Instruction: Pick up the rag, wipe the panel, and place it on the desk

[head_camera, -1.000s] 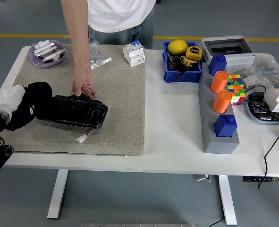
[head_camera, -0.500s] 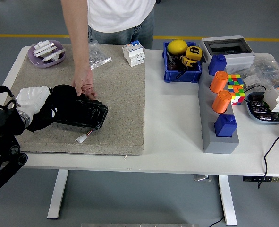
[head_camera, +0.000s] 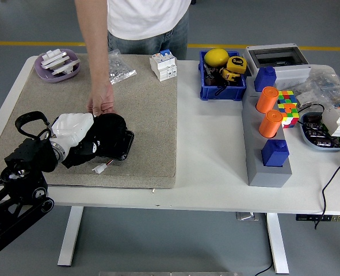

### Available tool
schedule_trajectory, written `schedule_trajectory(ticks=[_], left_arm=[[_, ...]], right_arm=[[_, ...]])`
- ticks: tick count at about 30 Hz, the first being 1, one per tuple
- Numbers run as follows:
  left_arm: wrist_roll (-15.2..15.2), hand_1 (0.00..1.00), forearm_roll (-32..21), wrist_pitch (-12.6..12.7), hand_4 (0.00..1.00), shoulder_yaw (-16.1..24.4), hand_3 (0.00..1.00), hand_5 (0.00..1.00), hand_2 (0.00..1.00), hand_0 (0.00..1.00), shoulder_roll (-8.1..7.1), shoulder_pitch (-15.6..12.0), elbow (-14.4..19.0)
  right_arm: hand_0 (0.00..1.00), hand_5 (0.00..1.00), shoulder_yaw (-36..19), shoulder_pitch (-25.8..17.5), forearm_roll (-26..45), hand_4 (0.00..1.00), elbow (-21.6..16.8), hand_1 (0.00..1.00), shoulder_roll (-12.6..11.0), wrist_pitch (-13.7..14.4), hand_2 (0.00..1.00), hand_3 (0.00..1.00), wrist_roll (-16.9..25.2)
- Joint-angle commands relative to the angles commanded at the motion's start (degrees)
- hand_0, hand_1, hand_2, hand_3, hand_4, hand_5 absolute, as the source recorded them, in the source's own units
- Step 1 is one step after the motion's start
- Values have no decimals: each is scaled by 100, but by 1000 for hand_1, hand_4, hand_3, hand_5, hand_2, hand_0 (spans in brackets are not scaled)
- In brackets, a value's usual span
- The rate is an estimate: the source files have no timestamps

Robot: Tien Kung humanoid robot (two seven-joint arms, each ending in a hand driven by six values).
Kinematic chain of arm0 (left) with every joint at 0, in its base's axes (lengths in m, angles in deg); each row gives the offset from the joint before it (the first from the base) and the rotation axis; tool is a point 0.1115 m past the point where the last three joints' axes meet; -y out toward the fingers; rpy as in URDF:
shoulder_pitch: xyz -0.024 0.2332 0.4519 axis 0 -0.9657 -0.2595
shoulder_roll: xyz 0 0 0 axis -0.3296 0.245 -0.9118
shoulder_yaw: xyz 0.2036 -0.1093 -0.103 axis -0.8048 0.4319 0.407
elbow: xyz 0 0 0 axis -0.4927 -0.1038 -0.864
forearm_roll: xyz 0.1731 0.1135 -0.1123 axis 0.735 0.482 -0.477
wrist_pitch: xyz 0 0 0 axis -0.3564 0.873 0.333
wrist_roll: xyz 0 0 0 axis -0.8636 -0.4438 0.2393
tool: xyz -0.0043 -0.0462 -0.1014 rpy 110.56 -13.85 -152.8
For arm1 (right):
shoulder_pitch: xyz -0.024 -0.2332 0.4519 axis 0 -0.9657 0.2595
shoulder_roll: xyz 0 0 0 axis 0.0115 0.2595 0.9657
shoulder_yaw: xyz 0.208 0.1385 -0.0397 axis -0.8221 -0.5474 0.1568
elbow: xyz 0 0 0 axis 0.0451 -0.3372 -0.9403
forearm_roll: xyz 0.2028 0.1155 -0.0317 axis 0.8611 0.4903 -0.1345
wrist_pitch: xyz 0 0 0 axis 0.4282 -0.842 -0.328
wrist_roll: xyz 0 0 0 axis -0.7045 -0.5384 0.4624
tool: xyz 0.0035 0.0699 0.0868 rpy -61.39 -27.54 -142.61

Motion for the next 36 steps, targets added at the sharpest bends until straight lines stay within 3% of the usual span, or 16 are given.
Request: schedule_trajectory(ticks=[5,15,36], left_arm=[[15,223,-27,-8,335,-96,485,2,532,249,166,104,4],[40,222,-70,-17,341,-215,485,2,531,247,335,202,-3],[23,222,13,-2,348,283,486,2,529,244,115,-23,-716]], right_arm=[[739,552,-4,9,62,998,-5,687,0,2,694,680,2],[739,555,8,16,99,998,-8,688,10,0,694,681,4],[737,556,-33,0,73,998,-8,687,8,1,693,678,-1]])
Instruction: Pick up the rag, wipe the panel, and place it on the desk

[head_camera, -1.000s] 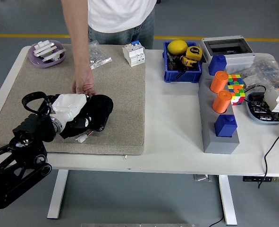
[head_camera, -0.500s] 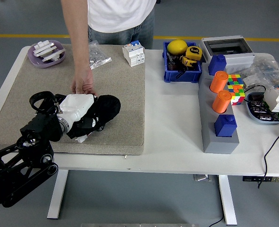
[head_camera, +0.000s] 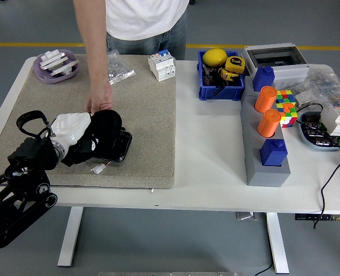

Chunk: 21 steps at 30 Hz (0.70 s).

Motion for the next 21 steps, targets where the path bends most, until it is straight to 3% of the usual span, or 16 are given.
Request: schedule_trajectory(ticks=[12,21], left_arm=[[-45,221,39,19,347,461,485,2,527,245,-171,-85,-549],[-64,221,110,27,352,901,486,2,527,243,-303,-164,-741]], right_arm=[[738,556,15,2,-22,998,-2,685,-3,-1,693,679,-2],[739,557,14,0,-37,998,-5,685,-10,-5,692,678,-2]])
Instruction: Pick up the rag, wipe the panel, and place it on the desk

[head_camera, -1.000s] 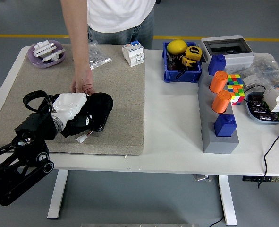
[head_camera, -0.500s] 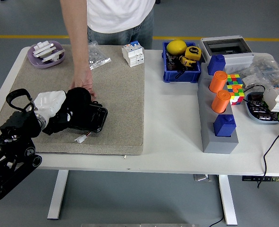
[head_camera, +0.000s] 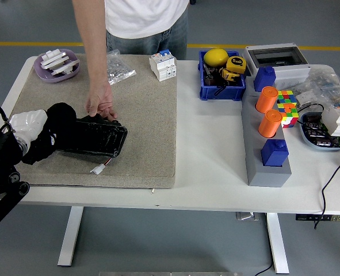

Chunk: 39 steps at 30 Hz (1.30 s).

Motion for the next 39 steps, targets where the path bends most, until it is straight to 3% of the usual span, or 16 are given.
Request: schedule_trajectory(ticks=[11,23,24,28,29,35,36,39], left_arm=[[-36,221,30,10,355,321,486,2,527,244,-153,-34,-365],[-208,222,81,219,355,579,486,2,527,245,-169,-21,-773],[-245,354,80,268,359,587,486,2,527,304,-176,-15,-820],[-404,354,24,445,359,621,486,2,527,304,-198,15,-1003],[-445,489,-1,475,532,624,533,2,551,400,-202,24,-1045],[-617,489,-151,553,532,586,533,2,551,400,-229,45,-1139],[-623,562,-157,547,660,579,563,2,574,476,-229,48,-1140],[-620,562,-145,515,660,545,563,2,574,476,-232,61,-1143]], right_arm=[[738,556,9,-8,-16,998,-11,685,-1,0,693,678,-1],[738,557,9,5,-51,998,-30,685,4,4,692,678,-6],[737,557,4,5,-51,998,-30,685,3,7,692,678,-6],[737,557,12,7,-49,998,-32,685,1,8,692,678,-10],[738,558,18,8,-52,998,-31,684,2,7,692,679,-13],[738,558,21,11,-45,998,-28,684,10,9,692,679,-17],[739,557,24,13,-45,998,-28,684,11,9,692,679,-18],[739,557,14,16,-48,998,-29,684,14,12,692,679,-16]])
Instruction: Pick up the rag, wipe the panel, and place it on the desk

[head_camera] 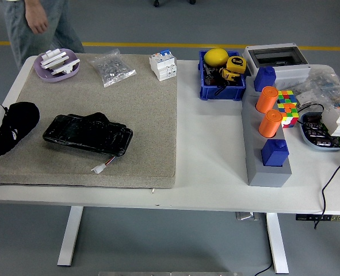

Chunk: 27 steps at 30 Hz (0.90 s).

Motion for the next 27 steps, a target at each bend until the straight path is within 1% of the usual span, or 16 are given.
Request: schedule_trajectory(ticks=[2,3,8,9,14,15,19,23,26,27], left_arm=[[15,562,-29,-43,660,-23,563,2,574,476,-6,9,-7],[16,609,-43,-56,703,-39,562,5,590,525,-12,14,-10],[37,609,-84,-126,703,-121,562,5,590,525,-32,30,20],[35,636,-109,-136,753,-134,565,22,602,550,-35,30,30],[29,636,-301,-189,753,-199,565,22,602,550,-41,39,33],[31,671,-322,-197,784,-202,562,49,613,556,-41,39,32],[40,671,-295,-203,784,-180,562,49,613,556,-41,51,41],[51,672,-287,-230,789,-178,563,51,615,556,-77,82,43],[130,672,-325,-406,789,-184,563,51,615,556,-130,101,73],[159,698,-341,-470,809,-179,570,72,674,586,-149,100,104]], right_arm=[[739,557,0,3,-2,998,-1,684,2,0,692,679,0],[739,558,1,6,-2,998,-1,685,2,1,691,678,-1],[739,558,3,12,-5,998,1,685,3,4,691,678,-4],[739,556,5,12,-6,998,2,683,2,5,692,677,-4],[739,556,-3,16,-33,998,4,683,4,15,692,677,-7],[739,557,-2,16,-33,998,5,683,6,17,691,676,-7],[739,557,13,17,-60,998,3,683,11,14,691,676,-12],[740,555,16,21,-82,998,5,683,6,18,691,674,-15],[740,555,11,23,-88,998,11,683,0,27,691,674,-20],[741,551,11,23,-86,998,13,682,-2,32,689,673,-21]])
